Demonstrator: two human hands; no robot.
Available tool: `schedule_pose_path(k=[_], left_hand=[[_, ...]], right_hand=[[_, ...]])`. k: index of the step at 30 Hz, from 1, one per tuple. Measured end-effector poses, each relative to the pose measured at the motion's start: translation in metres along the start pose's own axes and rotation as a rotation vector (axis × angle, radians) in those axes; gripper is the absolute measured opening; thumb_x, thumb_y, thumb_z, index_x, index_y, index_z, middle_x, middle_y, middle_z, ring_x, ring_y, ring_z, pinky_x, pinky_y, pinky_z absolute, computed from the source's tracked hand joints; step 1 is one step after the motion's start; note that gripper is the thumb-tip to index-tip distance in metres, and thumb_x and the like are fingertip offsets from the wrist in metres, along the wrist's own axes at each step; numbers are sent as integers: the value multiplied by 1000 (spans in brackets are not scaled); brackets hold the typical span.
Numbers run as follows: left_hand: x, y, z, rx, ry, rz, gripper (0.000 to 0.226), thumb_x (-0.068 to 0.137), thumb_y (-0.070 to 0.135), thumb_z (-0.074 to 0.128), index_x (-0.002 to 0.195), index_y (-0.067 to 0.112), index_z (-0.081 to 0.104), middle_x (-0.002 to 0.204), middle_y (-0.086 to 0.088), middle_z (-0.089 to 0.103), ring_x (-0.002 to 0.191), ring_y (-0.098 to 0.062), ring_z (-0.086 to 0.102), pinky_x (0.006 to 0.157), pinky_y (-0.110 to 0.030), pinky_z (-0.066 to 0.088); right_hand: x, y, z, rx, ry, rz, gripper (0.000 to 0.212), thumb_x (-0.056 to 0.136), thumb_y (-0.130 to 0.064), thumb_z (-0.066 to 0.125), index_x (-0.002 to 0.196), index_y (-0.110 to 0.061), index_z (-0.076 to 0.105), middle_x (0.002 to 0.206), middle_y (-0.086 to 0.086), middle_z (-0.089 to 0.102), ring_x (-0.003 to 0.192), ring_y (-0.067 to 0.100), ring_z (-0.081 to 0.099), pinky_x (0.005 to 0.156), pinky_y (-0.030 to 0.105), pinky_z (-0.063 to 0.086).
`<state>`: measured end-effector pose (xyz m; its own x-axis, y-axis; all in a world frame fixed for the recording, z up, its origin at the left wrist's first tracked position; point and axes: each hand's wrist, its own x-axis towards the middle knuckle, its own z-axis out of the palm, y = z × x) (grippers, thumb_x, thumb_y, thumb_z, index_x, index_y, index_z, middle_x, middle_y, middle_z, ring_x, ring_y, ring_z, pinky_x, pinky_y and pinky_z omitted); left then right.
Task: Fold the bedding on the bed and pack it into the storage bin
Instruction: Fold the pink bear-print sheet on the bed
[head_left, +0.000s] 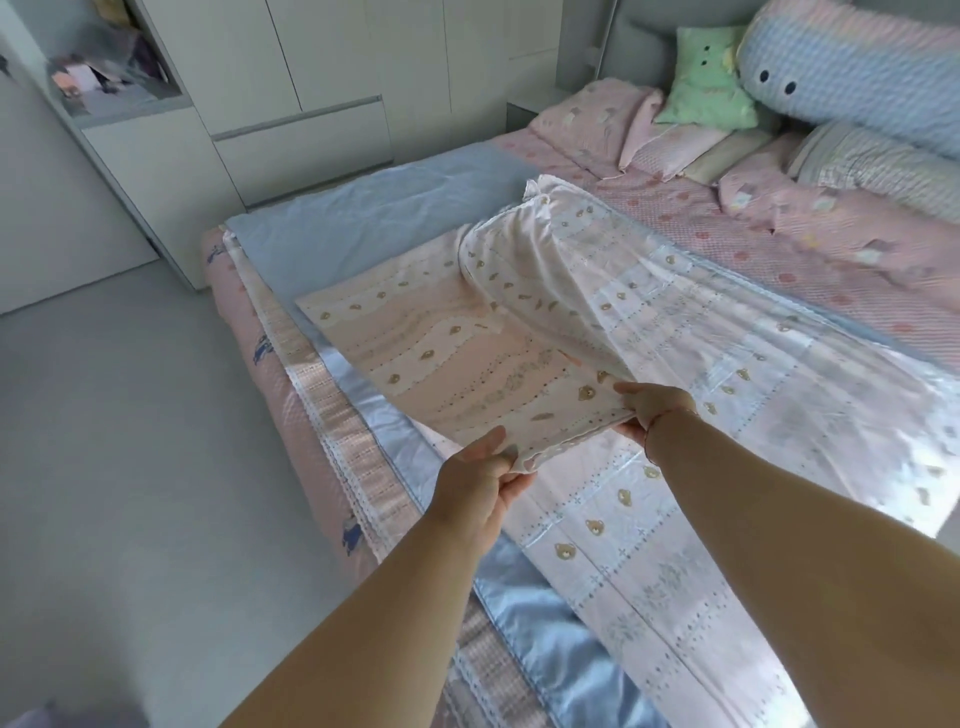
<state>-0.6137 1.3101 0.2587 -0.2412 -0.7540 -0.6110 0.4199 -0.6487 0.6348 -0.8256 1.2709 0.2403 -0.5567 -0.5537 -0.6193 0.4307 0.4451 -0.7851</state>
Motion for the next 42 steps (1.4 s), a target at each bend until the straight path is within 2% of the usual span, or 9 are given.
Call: schedule_pose_path(k=[5, 12, 16, 19, 24, 31, 36, 38, 42], left_hand=[[-18, -54, 20, -38, 50, -1, 54, 82, -23, 51, 130, 1, 53, 119, -15, 62, 97, -23, 64, 69, -25, 57], [-41, -97, 35, -30, 68, 19, 51, 83, -23, 49, 128, 1, 55, 122, -18, 62, 105, -27, 63, 69, -26, 58], [-54, -120, 43, -36, 90, 33, 47, 86, -21, 47, 126, 2, 57, 115, -14, 62, 98, -25, 64, 64, -25, 58], [-70, -141, 50, -16, 88, 46, 50, 86, -21, 47, 130, 3, 55, 112, -12, 60, 103, -25, 62, 69, -27, 56], [-113, -187, 68, -2, 94, 88, 51, 86, -20, 51, 132, 2, 53, 104, -9, 61, 92, -20, 63, 72, -27, 56], [-173, -253, 102, 9, 107, 138, 58, 84, -21, 52, 137, 2, 48, 133, -16, 53, 107, -27, 60, 76, -29, 55], [-199, -295, 120, 16, 120, 141, 55, 84, -20, 53, 134, 4, 52, 132, -13, 54, 113, -29, 58, 79, -30, 54], [-209, -313, 124, 19, 119, 142, 55, 84, -20, 51, 132, 4, 54, 132, -11, 55, 113, -28, 59, 78, -30, 55], [-220, -341, 120, 10, 130, 147, 56, 83, -22, 50, 131, 6, 57, 131, -10, 58, 113, -27, 60, 87, -35, 54]], right_hand=[[8, 13, -47, -52, -18, 26, 27, 93, 3, 53, 75, -12, 68, 86, 8, 60, 62, 19, 59, 33, 19, 45], [3, 18, -89, -54, -71, 30, 20, 92, 3, 54, 83, -7, 69, 79, 10, 58, 62, 23, 57, 35, 27, 51], [1, 24, -117, -132, -80, -7, 25, 90, 0, 56, 72, -14, 67, 88, 11, 60, 63, 24, 58, 36, 25, 51], [-4, 30, -142, -130, -106, -13, 28, 92, 0, 53, 72, -15, 66, 89, 9, 59, 65, 22, 58, 33, 21, 47], [-18, 43, -192, -161, -153, -37, 31, 93, 0, 50, 71, -17, 65, 103, 12, 58, 64, 22, 56, 34, 23, 50], [-51, 53, -279, -147, -198, -61, 27, 91, -2, 57, 71, -17, 67, 109, 13, 58, 68, 21, 58, 35, 22, 50], [-70, 57, -339, -152, -237, -45, 15, 89, -1, 59, 88, -10, 71, 106, 15, 59, 70, 23, 59, 40, 24, 53], [-76, 59, -359, -155, -259, -57, 18, 90, 0, 58, 102, -6, 71, 105, 15, 60, 69, 22, 60, 44, 25, 55], [-86, 69, -386, -217, -298, -86, 26, 92, 4, 52, 108, -6, 70, 109, 14, 58, 70, 22, 60, 47, 24, 55]])
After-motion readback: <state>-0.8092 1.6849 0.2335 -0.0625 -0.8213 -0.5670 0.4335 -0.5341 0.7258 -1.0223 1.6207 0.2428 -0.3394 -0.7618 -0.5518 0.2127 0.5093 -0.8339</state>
